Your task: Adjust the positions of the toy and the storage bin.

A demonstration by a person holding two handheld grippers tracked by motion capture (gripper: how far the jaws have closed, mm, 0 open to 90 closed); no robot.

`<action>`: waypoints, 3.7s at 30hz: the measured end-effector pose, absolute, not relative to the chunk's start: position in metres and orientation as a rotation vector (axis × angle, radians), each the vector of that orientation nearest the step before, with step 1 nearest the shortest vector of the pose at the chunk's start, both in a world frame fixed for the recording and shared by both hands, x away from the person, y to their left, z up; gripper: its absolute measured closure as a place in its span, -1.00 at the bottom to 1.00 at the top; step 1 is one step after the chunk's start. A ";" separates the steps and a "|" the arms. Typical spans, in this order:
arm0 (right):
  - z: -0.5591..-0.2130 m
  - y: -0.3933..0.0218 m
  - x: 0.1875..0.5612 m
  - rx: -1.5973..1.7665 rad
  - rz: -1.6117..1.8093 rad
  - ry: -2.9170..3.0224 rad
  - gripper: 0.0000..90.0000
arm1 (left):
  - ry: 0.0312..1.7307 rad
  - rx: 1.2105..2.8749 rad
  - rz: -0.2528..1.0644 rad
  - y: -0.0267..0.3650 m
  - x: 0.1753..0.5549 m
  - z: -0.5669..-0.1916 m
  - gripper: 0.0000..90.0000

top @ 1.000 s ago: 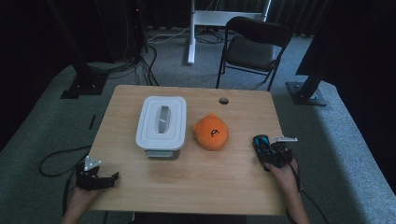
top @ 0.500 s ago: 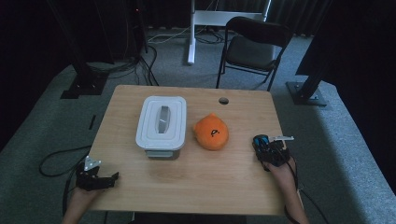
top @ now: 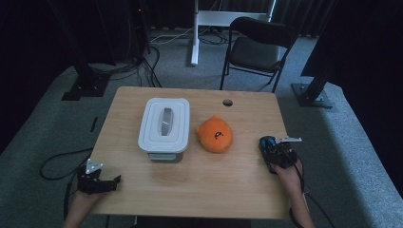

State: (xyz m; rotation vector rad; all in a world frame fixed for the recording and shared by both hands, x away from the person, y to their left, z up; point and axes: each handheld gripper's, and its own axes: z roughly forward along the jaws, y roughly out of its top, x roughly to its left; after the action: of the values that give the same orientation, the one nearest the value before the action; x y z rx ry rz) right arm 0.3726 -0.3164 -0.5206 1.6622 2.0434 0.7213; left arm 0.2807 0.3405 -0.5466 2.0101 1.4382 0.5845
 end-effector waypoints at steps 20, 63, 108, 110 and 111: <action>-0.486 -0.334 0.334 1.727 0.700 1.880 -0.40 | 1.438 2.010 0.584 0.340 0.281 -0.547 -0.99; -0.523 -0.346 0.327 1.820 0.750 1.881 -0.63 | 1.442 2.008 0.585 0.340 0.280 -0.547 -0.99; -0.473 -0.281 0.358 1.478 1.102 2.118 -0.76 | 1.442 2.008 0.586 0.340 0.280 -0.547 -0.99; -0.472 -0.277 0.361 1.466 1.108 2.125 -0.76 | 1.442 2.008 0.586 0.340 0.280 -0.547 -0.99; -0.471 -0.275 0.363 1.464 1.110 2.129 -0.76 | 1.442 2.008 0.585 0.340 0.280 -0.547 -0.99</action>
State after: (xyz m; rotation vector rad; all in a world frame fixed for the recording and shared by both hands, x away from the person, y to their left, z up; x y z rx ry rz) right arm 0.3628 -0.2754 -0.4712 1.4638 2.1285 1.1101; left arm 0.2804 0.3403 -0.5465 2.0081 1.4417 0.5855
